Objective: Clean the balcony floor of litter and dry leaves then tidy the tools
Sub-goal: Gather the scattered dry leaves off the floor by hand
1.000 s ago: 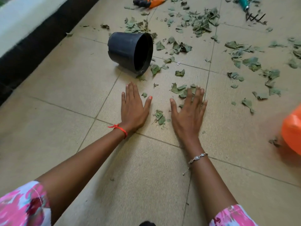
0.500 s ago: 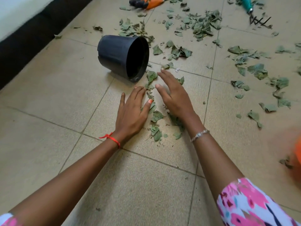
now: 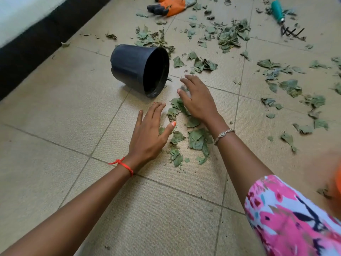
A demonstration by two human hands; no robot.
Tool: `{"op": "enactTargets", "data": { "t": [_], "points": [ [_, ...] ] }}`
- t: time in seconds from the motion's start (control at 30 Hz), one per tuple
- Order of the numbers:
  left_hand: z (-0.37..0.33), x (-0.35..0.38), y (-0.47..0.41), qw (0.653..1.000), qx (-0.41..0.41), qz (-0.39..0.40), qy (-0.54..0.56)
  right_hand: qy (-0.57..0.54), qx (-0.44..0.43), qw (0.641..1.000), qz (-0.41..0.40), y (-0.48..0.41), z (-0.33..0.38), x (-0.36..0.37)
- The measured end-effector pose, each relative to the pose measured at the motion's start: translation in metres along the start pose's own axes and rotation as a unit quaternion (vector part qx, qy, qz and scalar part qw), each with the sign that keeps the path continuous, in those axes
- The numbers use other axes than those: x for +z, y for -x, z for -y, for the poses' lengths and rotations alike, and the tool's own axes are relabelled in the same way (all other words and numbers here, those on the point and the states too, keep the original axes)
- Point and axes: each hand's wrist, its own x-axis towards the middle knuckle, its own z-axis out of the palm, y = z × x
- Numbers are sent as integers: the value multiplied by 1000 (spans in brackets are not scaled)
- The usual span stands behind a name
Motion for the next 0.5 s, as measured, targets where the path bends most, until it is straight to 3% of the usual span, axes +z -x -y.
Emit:
{"op": "enactTargets", "data": {
  "t": [0.13,0.27,0.33,0.43,0.5],
  "points": [
    [0,0,-1,1000,-3,4,-3,40,-24,995,91,-17,1,6],
    [-1,-1,-1,1000,-3,3,-2,78,-47,987,129,-24,3,17],
    [0,-1,-1,1000,-3,4,-2,52,-53,993,95,-20,3,18],
    [0,-1,-1,1000,-5,3,2,-9,-50,998,-42,-11,8,17],
    [0,-1,-1,1000,-7,2,3,-17,-47,996,-76,-10,10,15]
  ]
}}
